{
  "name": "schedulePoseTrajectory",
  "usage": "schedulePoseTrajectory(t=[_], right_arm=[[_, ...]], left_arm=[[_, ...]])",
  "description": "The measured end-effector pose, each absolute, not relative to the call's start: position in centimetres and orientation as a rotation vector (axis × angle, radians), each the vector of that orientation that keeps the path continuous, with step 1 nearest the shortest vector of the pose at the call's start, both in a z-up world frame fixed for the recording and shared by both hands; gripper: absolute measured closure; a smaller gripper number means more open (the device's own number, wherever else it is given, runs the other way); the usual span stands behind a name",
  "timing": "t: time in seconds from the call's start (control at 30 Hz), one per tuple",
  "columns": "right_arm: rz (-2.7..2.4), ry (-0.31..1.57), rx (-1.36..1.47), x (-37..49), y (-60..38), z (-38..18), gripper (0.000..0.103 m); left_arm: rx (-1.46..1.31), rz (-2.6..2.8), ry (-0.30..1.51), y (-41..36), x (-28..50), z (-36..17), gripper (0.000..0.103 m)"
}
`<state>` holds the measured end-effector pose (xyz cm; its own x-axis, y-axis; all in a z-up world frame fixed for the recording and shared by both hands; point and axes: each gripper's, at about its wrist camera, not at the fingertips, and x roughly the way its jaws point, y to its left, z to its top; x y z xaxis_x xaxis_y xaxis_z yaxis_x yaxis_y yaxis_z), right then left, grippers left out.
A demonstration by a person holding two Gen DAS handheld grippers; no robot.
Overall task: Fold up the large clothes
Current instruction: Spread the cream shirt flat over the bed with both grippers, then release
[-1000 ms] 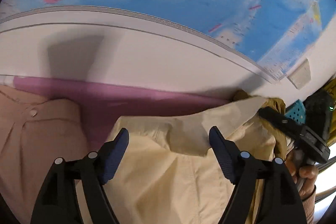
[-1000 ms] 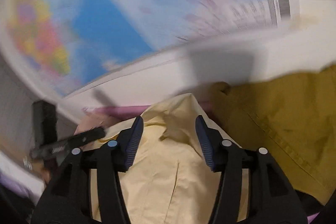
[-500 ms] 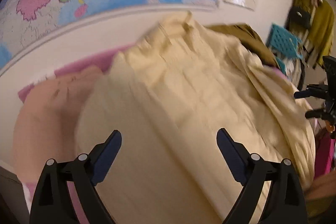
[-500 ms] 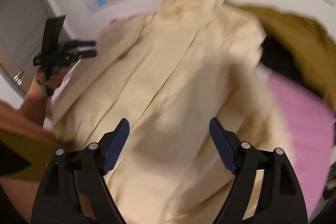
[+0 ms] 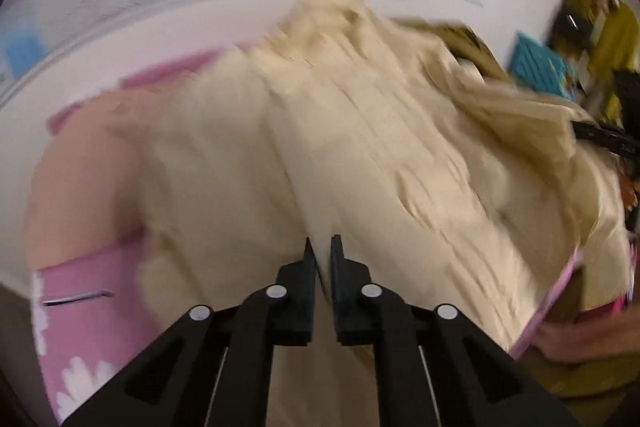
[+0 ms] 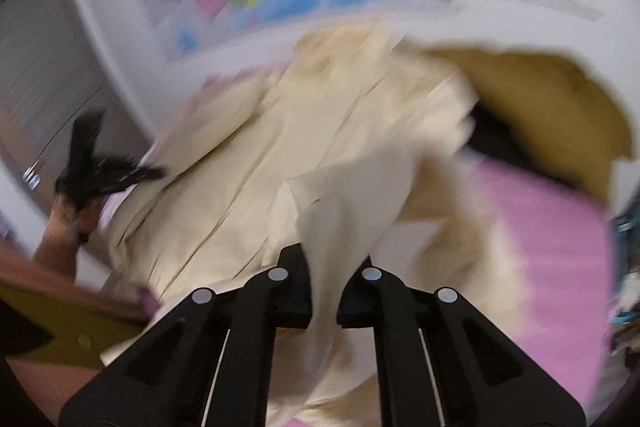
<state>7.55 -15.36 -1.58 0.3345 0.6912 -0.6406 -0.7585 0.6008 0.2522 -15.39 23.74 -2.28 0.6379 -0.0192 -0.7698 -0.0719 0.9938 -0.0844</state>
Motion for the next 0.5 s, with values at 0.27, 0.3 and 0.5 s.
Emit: schedulePoseTrajectory(t=[0.27, 0.3, 0.5], right_arm=[[0.639, 0.757, -0.078, 17.9, -22.8, 0.5, 0.097], [0.6, 0.792, -0.07, 19.3, -23.4, -0.9, 0.096], [0.455, 1.039, -0.025, 23.5, -24.7, -10.0, 0.084]], left_arm=[[-0.029, 0.51, 0.741, 33.8, -15.9, 4.1, 0.1], [-0.014, 0.572, 0.753, 35.0, -15.8, 3.9, 0.1], [0.017, 0.781, 0.948, 38.4, -14.3, -2.0, 0.079]])
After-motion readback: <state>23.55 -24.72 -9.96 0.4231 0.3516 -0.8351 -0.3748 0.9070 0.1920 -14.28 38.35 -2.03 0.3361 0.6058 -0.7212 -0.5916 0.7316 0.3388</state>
